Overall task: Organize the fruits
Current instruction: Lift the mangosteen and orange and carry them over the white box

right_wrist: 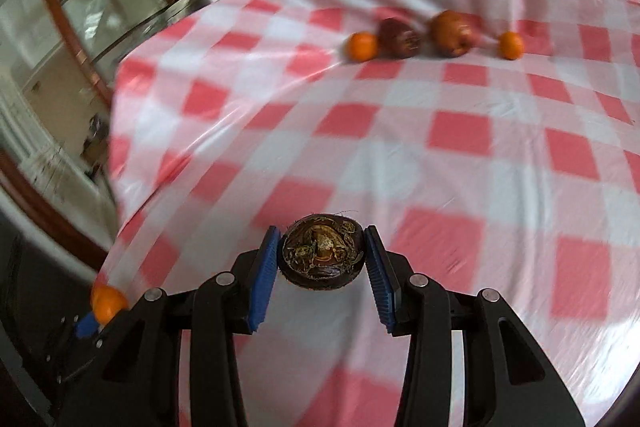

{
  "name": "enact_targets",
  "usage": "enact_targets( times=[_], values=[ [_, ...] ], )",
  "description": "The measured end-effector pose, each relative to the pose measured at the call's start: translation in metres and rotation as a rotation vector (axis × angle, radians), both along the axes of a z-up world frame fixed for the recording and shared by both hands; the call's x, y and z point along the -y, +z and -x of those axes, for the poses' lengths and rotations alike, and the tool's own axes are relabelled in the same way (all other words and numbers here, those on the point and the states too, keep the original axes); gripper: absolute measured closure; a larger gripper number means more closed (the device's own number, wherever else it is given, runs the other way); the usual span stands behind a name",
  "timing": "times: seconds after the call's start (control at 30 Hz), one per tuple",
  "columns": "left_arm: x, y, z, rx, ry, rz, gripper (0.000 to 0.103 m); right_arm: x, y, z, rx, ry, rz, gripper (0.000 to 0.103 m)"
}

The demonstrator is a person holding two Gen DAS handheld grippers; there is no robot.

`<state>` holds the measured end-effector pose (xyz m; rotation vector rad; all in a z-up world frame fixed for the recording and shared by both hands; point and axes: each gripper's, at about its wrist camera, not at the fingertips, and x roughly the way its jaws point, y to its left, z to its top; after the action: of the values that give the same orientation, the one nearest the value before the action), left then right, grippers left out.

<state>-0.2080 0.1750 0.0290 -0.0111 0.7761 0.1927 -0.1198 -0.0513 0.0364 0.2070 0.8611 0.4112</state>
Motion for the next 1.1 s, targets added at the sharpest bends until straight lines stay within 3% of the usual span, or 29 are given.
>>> enact_targets(
  times=[0.33,0.63,0.93,1.1],
  values=[
    [-0.047,-0.006,0.076,0.021,0.083,-0.050,0.062,-0.082,0.001,0.072,0.032,0.206,0.076,0.060],
    [-0.104,-0.033,0.134,-0.021,0.210,-0.010,0.062,-0.165,-0.002,0.141,0.086,0.456,0.166,0.060],
    [-0.155,-0.072,0.177,-0.086,0.343,0.045,0.062,-0.232,-0.026,0.200,0.109,0.698,0.266,0.060],
    [-0.174,-0.099,0.187,-0.157,0.389,0.071,0.062,-0.264,-0.064,0.223,0.044,0.823,0.355,0.060]
  ],
)
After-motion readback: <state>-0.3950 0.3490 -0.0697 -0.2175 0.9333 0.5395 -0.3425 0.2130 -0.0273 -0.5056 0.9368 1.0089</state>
